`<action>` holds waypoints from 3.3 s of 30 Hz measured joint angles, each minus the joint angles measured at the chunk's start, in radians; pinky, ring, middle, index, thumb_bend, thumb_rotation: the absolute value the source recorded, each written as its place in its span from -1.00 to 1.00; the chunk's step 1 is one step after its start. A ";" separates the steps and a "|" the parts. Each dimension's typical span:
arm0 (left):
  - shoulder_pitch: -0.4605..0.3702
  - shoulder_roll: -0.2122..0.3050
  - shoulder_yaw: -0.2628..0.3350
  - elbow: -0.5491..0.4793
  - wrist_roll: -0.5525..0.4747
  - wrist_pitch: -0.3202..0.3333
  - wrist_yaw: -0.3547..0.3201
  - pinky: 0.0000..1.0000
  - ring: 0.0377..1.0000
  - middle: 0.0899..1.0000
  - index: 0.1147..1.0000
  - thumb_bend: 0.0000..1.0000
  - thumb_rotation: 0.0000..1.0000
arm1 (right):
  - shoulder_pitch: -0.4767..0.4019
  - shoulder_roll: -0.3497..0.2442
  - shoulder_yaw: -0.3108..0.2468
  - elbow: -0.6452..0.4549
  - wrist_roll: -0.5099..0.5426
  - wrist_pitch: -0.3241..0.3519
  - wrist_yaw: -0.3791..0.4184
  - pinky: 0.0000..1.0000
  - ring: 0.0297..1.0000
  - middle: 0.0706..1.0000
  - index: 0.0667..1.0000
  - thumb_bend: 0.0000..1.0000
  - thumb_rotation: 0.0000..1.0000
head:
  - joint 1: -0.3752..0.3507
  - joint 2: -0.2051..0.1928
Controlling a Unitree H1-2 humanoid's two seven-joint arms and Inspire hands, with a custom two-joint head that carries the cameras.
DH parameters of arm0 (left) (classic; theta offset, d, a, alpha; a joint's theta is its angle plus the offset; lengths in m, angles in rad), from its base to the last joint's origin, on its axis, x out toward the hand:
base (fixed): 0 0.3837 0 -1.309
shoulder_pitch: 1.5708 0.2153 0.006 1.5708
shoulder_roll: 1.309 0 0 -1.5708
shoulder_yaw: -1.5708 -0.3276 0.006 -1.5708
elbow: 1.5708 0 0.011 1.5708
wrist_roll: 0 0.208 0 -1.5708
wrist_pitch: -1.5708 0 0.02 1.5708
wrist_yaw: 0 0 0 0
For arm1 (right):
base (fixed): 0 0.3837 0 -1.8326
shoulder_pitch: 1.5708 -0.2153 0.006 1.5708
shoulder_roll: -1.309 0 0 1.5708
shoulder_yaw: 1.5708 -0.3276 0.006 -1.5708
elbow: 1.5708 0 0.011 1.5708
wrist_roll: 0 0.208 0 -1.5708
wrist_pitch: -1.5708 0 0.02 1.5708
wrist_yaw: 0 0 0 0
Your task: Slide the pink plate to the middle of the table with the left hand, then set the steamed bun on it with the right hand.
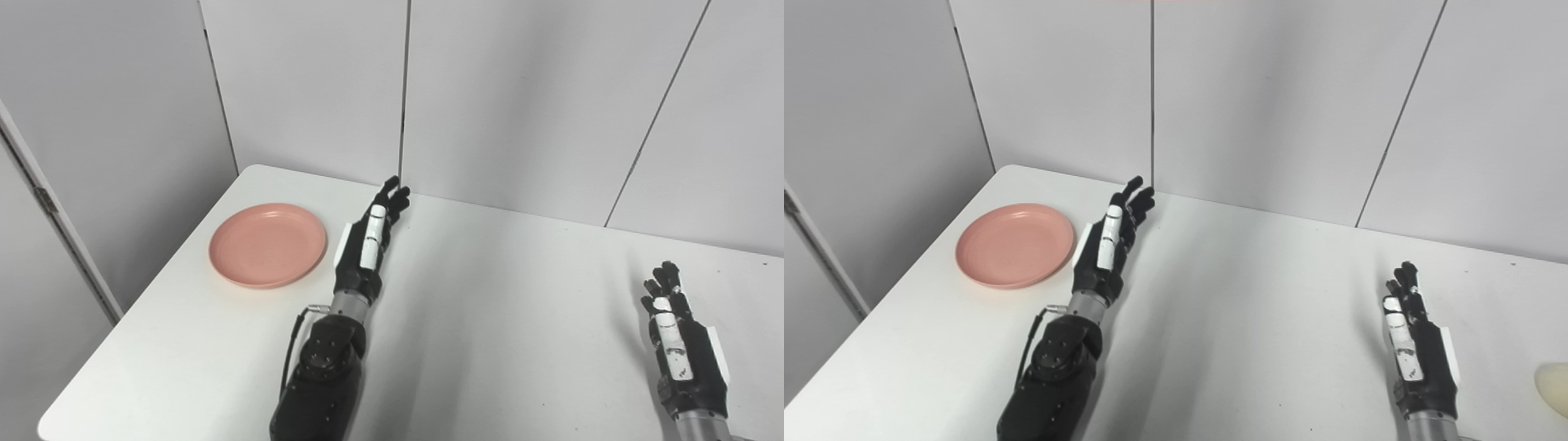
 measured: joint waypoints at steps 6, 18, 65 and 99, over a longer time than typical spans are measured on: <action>-0.015 0.065 0.019 -0.031 0.120 0.009 0.079 0.52 0.48 0.50 0.46 0.31 1.00 | 0.006 0.001 0.002 -0.010 0.000 0.007 0.000 1.00 1.00 1.00 1.00 -0.13 0.68 | 0.014 0.000; -0.039 0.203 0.089 -0.046 0.099 0.102 0.070 0.40 0.41 0.41 0.39 0.27 1.00 | 0.007 0.002 -0.005 -0.011 0.044 0.007 0.009 1.00 1.00 1.00 1.00 -0.18 0.53 | 0.018 -0.002; -0.047 0.445 0.282 0.336 -0.058 0.053 0.063 0.68 0.63 0.56 0.51 0.20 1.00 | 0.011 0.003 -0.007 -0.019 0.070 0.015 0.009 1.00 1.00 1.00 1.00 -0.19 0.56 | 0.048 -0.006; -0.136 0.373 0.258 0.504 -0.262 -0.012 -0.170 0.71 0.66 0.58 0.53 0.26 1.00 | 0.018 0.004 -0.012 -0.029 0.088 0.033 0.008 1.00 1.00 1.00 1.00 -0.24 0.53 | 0.043 0.009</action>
